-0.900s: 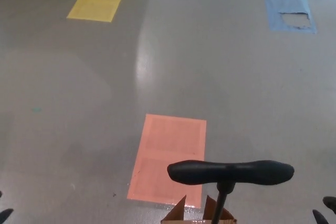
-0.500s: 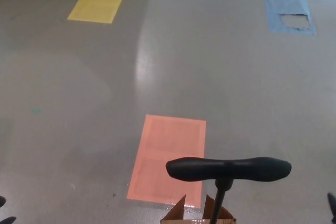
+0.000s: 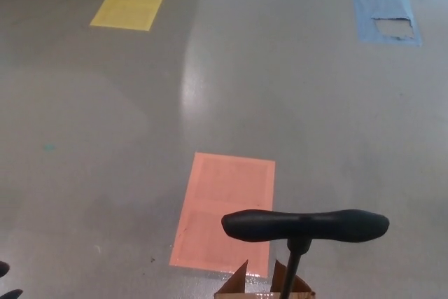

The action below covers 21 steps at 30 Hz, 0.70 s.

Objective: An air pump is kept on top of a storage box on the floor and the robot uses its right hand to press down on the handle of the pump to compress it

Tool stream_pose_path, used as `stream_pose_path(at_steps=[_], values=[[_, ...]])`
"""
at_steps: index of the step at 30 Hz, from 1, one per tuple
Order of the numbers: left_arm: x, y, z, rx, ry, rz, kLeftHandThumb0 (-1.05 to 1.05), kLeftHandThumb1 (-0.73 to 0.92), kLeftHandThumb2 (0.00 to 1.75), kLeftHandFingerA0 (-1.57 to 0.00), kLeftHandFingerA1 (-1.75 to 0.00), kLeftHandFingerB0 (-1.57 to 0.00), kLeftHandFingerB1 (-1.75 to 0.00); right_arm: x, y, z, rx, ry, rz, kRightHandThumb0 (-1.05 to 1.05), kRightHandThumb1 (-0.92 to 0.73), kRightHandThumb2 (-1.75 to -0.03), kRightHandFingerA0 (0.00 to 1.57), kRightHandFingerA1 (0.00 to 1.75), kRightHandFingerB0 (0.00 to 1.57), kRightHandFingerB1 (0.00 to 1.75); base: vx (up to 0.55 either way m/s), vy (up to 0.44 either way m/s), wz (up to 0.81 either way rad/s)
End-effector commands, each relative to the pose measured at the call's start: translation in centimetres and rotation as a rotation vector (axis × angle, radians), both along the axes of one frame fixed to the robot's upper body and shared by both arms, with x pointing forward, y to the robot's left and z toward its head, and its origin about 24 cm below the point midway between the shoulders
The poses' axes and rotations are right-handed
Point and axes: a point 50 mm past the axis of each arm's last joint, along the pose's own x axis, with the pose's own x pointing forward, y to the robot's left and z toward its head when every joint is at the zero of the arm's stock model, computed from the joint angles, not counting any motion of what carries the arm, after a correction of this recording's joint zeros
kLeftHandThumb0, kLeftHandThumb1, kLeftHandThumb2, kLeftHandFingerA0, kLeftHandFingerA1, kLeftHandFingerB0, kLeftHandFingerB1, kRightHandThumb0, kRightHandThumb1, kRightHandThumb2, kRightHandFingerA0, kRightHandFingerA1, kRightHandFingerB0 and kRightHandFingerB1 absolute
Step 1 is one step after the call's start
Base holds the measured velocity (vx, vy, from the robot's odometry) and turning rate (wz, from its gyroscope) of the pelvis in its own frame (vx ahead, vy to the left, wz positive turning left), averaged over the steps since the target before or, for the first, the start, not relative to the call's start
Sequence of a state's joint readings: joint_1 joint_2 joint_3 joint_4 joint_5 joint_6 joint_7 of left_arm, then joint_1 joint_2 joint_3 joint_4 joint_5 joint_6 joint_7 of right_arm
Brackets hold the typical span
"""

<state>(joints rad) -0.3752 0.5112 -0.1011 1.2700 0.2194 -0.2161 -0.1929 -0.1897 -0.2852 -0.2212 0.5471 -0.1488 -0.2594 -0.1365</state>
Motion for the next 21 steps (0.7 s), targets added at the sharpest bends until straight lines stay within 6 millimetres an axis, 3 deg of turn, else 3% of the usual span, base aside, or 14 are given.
stream_pose_path(at_steps=[1,6,9,10,12,13,14,15,19,20,21], values=[[-0.5,0.7,0.2,0.016,0.011,-0.011,-0.61,0.74,0.63,-0.25,-0.31,-0.23,-0.28,-5.1,0.6,13.7,-0.076,-0.628,-0.052,-0.71,-0.77,-1.16,0.01,0.31,0.01,0.27,0.0,0.0,0.0],[-0.5,0.6,0.2,0.014,0.008,-0.014,-0.61,0.74,0.63,-0.25,-0.31,-0.23,-0.28,-5.9,0.8,17.1,-0.124,-0.778,-0.031,-0.72,-0.78,-1.16,0.0,0.32,0.0,0.24,0.0,0.0,0.0],[-0.5,0.6,0.2,0.013,0.008,-0.009,-0.6,0.74,0.63,-0.25,-0.31,-0.24,-0.28,-6.2,0.9,19.5,-0.171,-0.83,-0.016,-0.81,-0.84,-1.16,0.07,0.17,0.07,0.16,0.0,0.0,0.0],[-0.6,0.8,0.1,0.016,0.01,-0.002,-0.6,0.74,0.63,-0.25,-0.31,-0.24,-0.28,-6.1,1.1,20.1,-0.177,-0.839,-0.008,-0.72,-0.79,-1.17,0.0,0.23,0.0,0.23,0.0,0.0,0.0],[-0.7,0.8,0.1,0.02,0.013,0.003,-0.6,0.74,0.63,-0.24,-0.3,-0.23,-0.29,-6.2,1.3,21.1,-0.18,-0.866,-0.018,-0.73,-0.75,-1.15,0.02,0.32,0.01,0.26,0.0,0.0,0.0],[-0.7,0.8,0.1,0.024,0.016,0.0,-0.61,0.74,0.63,-0.24,-0.3,-0.23,-0.28,-6.4,1.6,22.4,-0.195,-0.897,-0.009,-0.81,-0.92,-0.72,0.1,0.26,0.09,0.22,0.0,0.0,0.0],[-0.7,0.8,0.1,0.024,0.017,-0.001,-0.61,0.74,0.63,-0.24,-0.3,-0.23,-0.28,-6.4,1.7,22.8,-0.199,-0.905,-0.007,-0.81,-0.92,-0.72,0.1,0.26,0.09,0.22,0.0,0.0,0.0],[-0.7,0.8,0.2,0.023,0.014,-0.006,-0.61,0.74,0.63,-0.24,-0.3,-0.23,-0.28,-6.8,2.3,24.1,-0.229,-0.931,0.007,-0.87,-0.78,-0.9,0.1,0.3,0.08,0.22,0.0,0.0,0.0],[-0.5,0.8,0.3,0.033,0.013,-0.014,-0.61,0.74,0.63,-0.25,-0.31,-0.23,-0.28,-7.6,3.8,26.9,-0.334,-0.974,0.072,-0.88,-0.8,-0.91,0.1,0.28,0.08,0.25,0.0,0.0,0.0],[-0.5,0.8,0.3,0.023,0.013,-0.008,-0.6,0.75,0.62,-0.23,-0.3,-0.23,-0.29,-8.0,4.5,27.9,-0.367,-0.989,0.126,-0.74,-0.74,-1.14,0.02,0.27,0.02,0.3,0.0,0.0,0.0],[-0.5,0.8,0.3,0.017,0.012,-0.004,-0.61,0.74,0.62,-0.23,-0.31,-0.23,-0.29,-8.2,5.1,28.6,-0.389,-1.0,0.162,-0.79,-0.75,-1.12,0.07,0.25,0.06,0.28,0.0,0.0,0.0]])
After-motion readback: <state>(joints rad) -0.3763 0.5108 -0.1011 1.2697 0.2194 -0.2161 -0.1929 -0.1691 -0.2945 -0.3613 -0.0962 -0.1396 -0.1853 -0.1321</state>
